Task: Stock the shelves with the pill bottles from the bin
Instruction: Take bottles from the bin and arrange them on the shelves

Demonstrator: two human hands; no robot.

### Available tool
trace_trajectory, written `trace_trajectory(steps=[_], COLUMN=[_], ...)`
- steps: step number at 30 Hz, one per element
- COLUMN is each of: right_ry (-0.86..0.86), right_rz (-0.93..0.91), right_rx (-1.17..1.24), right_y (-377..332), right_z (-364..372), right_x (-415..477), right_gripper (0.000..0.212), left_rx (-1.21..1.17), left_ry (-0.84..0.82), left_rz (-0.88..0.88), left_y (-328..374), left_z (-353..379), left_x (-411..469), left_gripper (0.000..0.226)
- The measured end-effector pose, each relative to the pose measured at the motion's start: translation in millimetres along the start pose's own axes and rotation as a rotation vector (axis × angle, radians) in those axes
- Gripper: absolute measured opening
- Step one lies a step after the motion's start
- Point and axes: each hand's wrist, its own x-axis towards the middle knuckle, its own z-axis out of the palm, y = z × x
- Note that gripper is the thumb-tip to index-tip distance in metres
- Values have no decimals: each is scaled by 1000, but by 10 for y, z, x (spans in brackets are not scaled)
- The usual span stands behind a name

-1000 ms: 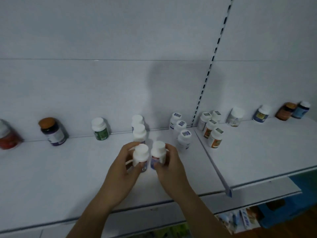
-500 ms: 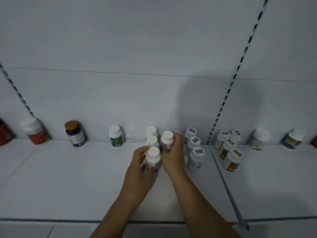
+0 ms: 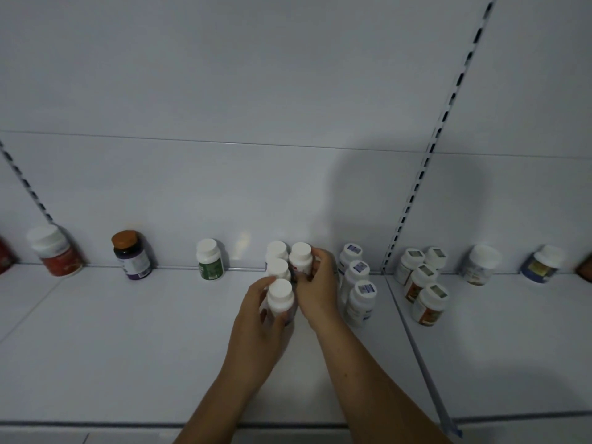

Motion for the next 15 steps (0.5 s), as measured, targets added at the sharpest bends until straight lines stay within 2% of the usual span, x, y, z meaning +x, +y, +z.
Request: trace_trajectory(steps=[10,15], right_ry=[-8,24], right_rz=[0,-56], right_rx=[-28,-129], right_y=[-6,-52], right_z=[-20,-61], right_x=[-5,-95], right_gripper=[47,45], left_rx=[30,-58], left_ry=[-59,-79], left_rz=[-1,-35], left_y=[-104,-77], left_z=[-89,-74], left_x=[-12,-15], left_gripper=[62,69])
